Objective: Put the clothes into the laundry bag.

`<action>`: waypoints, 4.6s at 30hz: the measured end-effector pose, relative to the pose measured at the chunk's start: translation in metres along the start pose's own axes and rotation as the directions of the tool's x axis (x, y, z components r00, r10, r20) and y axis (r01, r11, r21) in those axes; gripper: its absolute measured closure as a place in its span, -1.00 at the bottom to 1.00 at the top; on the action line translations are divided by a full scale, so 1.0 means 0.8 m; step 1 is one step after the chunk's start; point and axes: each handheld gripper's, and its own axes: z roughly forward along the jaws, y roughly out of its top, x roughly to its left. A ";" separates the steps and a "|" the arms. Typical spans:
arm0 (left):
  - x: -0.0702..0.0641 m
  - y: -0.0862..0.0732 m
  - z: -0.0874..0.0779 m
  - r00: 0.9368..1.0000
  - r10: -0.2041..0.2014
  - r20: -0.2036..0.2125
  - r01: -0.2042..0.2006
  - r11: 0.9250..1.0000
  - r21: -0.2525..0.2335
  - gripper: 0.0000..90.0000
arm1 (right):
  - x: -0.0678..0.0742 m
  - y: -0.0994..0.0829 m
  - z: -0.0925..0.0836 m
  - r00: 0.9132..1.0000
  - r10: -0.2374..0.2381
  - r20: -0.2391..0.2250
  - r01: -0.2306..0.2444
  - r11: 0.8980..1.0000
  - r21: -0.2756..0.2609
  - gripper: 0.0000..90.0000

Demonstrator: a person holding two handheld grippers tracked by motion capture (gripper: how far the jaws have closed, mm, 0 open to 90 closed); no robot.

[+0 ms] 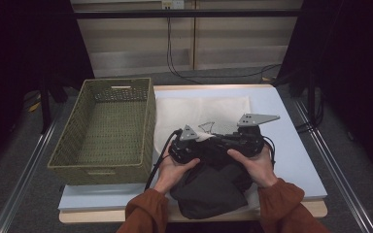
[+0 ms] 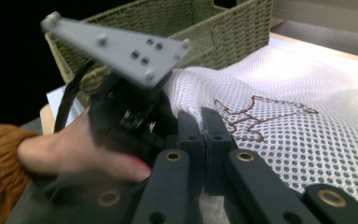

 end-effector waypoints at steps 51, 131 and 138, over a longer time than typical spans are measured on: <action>-0.040 -0.043 -0.033 0.983 0.031 0.183 -0.049 0.994 0.098 0.30 | -0.016 -0.020 0.022 0.999 0.039 -0.021 -0.038 0.997 0.061 0.98; -0.063 -0.034 -0.020 0.966 0.144 0.215 -0.161 0.985 0.064 -1.00 | -0.020 -0.025 0.020 0.998 0.052 -0.046 -0.048 0.995 0.084 0.96; -0.075 -0.043 -0.004 0.958 0.272 0.089 -0.282 0.952 0.120 -0.67 | -0.020 -0.026 0.022 0.997 0.053 -0.051 -0.048 0.995 0.091 0.96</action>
